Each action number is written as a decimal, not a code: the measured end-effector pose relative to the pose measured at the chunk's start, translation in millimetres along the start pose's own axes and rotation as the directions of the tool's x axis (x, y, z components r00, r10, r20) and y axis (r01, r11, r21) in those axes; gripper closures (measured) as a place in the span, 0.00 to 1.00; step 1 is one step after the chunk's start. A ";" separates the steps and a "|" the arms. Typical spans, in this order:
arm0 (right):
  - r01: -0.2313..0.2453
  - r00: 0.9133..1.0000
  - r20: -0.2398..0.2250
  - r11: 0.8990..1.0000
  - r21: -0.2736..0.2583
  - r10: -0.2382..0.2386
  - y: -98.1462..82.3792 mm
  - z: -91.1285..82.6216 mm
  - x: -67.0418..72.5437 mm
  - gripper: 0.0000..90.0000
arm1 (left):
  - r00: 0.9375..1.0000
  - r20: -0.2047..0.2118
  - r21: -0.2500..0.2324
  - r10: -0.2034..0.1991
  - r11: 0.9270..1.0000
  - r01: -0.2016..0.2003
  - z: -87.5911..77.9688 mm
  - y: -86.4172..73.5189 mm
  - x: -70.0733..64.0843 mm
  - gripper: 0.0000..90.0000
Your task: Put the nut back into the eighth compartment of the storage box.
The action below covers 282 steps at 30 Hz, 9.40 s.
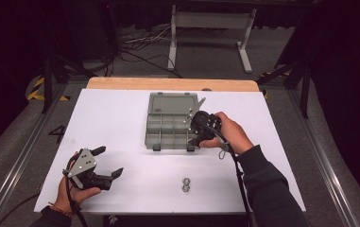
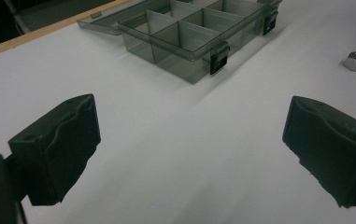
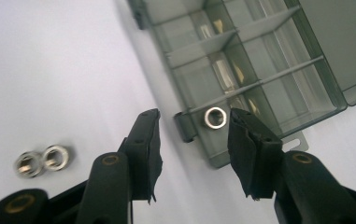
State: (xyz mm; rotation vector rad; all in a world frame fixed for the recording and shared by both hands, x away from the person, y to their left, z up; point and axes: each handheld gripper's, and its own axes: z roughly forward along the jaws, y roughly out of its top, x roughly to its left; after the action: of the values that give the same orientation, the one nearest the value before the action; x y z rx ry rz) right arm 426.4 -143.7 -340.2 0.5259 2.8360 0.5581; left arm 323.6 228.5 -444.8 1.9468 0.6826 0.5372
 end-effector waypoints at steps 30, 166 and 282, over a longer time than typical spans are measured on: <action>0.268 0.959 -0.113 0.960 0.081 -0.258 -37.4 31.5 90.3 0.60 | 1.000 -0.004 -0.001 0.000 1.000 0.000 0.9 0.2 -1.1 0.05; -0.011 1.000 -0.003 0.971 0.239 0.012 14.5 57.8 -38.0 0.78 | 1.000 0.020 -0.019 0.005 1.000 -0.005 -2.8 -1.7 2.1 0.05; 0.237 0.968 -0.101 0.969 0.065 -0.230 -29.0 25.5 97.3 0.30 | 1.000 0.020 -0.018 0.013 1.000 -0.013 -2.4 -1.0 0.1 0.05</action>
State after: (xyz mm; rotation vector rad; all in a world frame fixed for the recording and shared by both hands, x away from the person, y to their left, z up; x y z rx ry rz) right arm 335.2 -123.4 -387.4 0.1757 2.9600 0.4414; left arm 321.9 230.5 -444.7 1.9390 0.6511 0.5291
